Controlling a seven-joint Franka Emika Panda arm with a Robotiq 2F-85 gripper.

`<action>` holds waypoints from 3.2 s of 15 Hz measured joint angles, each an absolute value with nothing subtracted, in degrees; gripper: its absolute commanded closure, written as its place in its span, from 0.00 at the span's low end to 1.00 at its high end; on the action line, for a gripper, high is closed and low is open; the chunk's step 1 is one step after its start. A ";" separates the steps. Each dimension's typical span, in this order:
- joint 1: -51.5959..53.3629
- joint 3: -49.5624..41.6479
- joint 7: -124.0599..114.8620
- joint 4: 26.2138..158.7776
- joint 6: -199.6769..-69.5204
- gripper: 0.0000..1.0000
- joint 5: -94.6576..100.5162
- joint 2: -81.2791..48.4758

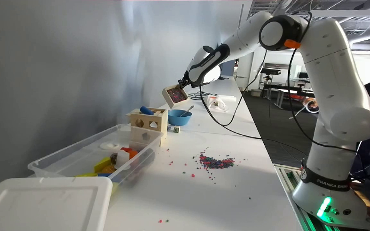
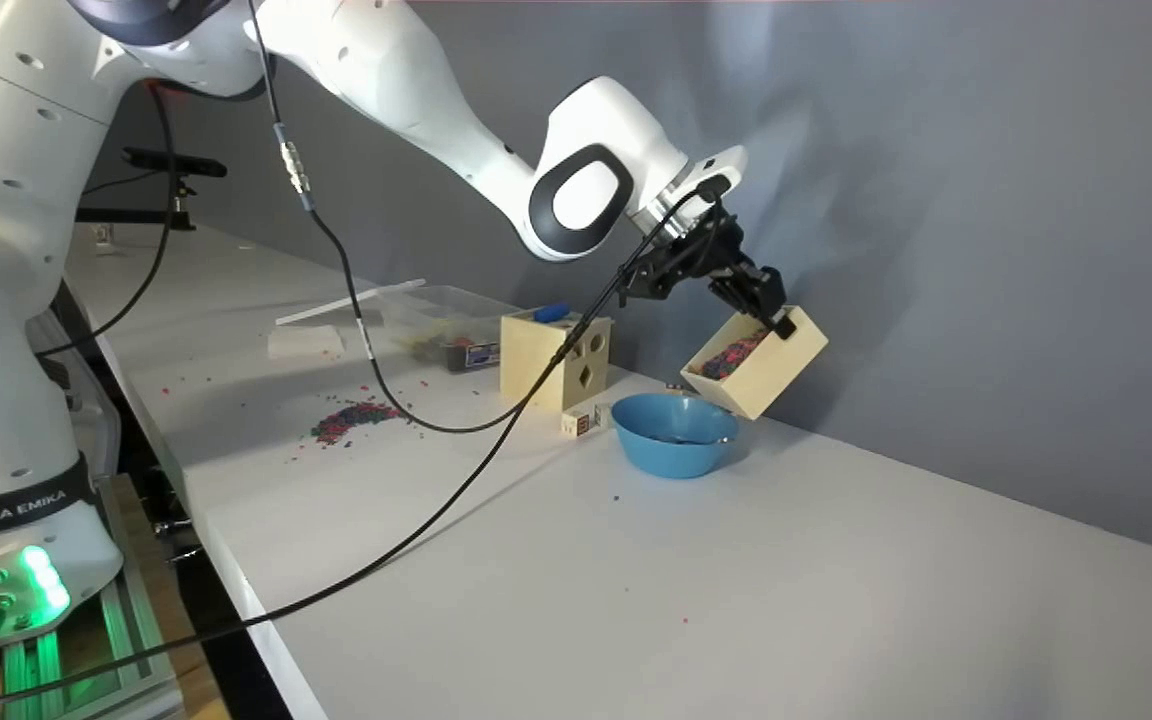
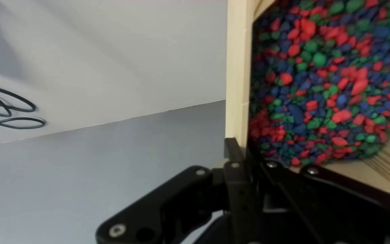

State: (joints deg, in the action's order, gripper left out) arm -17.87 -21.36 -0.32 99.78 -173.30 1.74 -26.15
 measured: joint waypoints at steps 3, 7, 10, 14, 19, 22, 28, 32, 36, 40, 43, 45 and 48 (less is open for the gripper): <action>-16.43 -23.45 0.09 101.92 -176.70 0.98 2.75 -26.08; -14.35 -25.82 0.92 104.84 -181.88 0.98 3.48 -25.80; -12.64 -27.16 1.93 107.71 -186.47 0.98 3.52 -25.09; -10.28 -29.17 4.04 111.99 -192.00 0.98 3.53 -23.53; -9.25 -30.41 5.37 115.41 -198.42 0.98 3.53 -22.86; -8.81 -30.82 5.57 116.67 -200.36 0.98 3.53 -22.86; -7.83 -31.22 5.76 118.11 -200.43 0.93 3.44 -23.35; -7.85 -31.08 5.75 118.44 -200.01 0.98 3.44 -25.02; -7.94 -29.83 5.73 118.48 -200.36 0.98 3.46 -25.57; -9.45 -26.67 5.90 118.49 -202.13 0.98 3.43 -25.24; -10.14 -25.52 6.52 118.50 -204.11 0.98 3.46 -25.13; -10.35 -25.50 6.79 118.49 -205.21 0.98 3.43 -25.10; -11.50 -24.68 7.19 118.53 -205.18 0.93 3.42 -24.74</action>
State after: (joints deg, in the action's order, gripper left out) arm -11.50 -24.68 7.19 118.53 -205.18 3.42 -24.74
